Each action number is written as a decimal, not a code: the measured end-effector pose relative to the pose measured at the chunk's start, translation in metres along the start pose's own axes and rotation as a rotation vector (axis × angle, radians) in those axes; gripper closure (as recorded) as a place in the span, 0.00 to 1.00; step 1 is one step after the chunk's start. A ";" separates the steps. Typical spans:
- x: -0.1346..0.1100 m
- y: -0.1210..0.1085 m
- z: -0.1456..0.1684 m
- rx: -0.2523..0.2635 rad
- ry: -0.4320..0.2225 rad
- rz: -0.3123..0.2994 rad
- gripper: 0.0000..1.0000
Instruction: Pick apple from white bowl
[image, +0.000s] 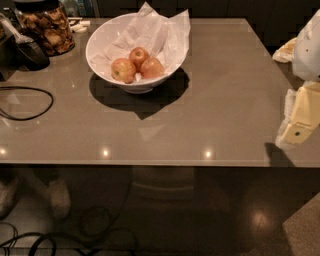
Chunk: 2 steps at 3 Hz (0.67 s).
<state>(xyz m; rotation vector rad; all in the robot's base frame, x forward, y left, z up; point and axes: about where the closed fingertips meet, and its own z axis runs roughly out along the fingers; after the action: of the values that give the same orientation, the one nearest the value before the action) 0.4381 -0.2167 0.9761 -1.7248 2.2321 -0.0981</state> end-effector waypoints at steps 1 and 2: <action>0.000 0.000 0.000 0.000 0.000 0.000 0.00; -0.013 -0.021 -0.007 -0.010 -0.044 0.061 0.00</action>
Offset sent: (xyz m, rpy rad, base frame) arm 0.0846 0.0217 0.0617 0.2537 0.0512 -0.1911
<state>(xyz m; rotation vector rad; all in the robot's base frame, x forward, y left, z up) 0.4585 -0.2108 0.9910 -1.6462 2.2549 -0.0350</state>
